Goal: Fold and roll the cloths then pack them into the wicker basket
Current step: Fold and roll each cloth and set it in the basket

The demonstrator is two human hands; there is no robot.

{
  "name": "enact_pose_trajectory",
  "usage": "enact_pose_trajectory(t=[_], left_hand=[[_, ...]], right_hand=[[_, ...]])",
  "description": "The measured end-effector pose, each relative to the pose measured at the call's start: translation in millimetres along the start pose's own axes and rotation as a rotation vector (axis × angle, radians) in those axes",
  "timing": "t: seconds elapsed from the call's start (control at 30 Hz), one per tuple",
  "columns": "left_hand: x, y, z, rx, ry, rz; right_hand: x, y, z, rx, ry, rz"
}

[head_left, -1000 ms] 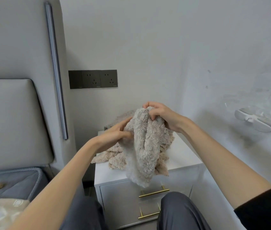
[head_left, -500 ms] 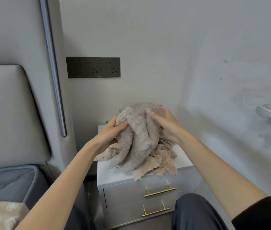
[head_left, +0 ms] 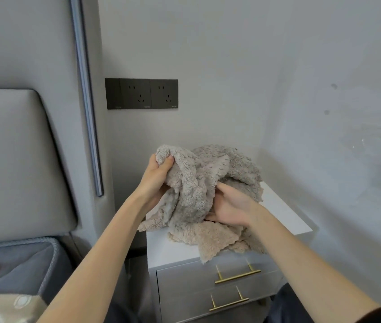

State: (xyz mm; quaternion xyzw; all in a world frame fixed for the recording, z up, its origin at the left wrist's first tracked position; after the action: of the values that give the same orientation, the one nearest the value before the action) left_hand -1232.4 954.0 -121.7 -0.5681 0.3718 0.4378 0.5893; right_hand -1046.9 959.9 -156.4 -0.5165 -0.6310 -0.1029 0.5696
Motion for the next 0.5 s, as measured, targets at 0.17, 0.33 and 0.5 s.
enact_pose_trajectory(t=[0.17, 0.33, 0.5], left_hand=[[2.8, 6.4, 12.5, -0.059, -0.022, 0.072], [10.8, 16.0, 17.8, -0.213, -0.183, 0.381], [30.6, 21.8, 12.5, -0.265, -0.23, 0.521]], right_hand=[[8.4, 8.5, -4.4, 0.036, 0.141, 0.157], [24.5, 34.0, -17.2, -0.113, 0.37, 0.227], [29.8, 66.3, -27.7, -0.453, 0.54, 0.122]])
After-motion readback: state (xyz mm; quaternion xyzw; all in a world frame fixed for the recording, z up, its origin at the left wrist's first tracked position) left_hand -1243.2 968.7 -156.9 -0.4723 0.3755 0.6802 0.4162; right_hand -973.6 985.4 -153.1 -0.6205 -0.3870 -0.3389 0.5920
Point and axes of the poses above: each hand's wrist, its own z-axis towards the middle knuckle, its own y-axis out of the back of the hand, x = y × z, the point moved 1 cm from there along z, towards the middle knuckle, and after that the axes turned 1 degree about y, right-handed, at the moved point
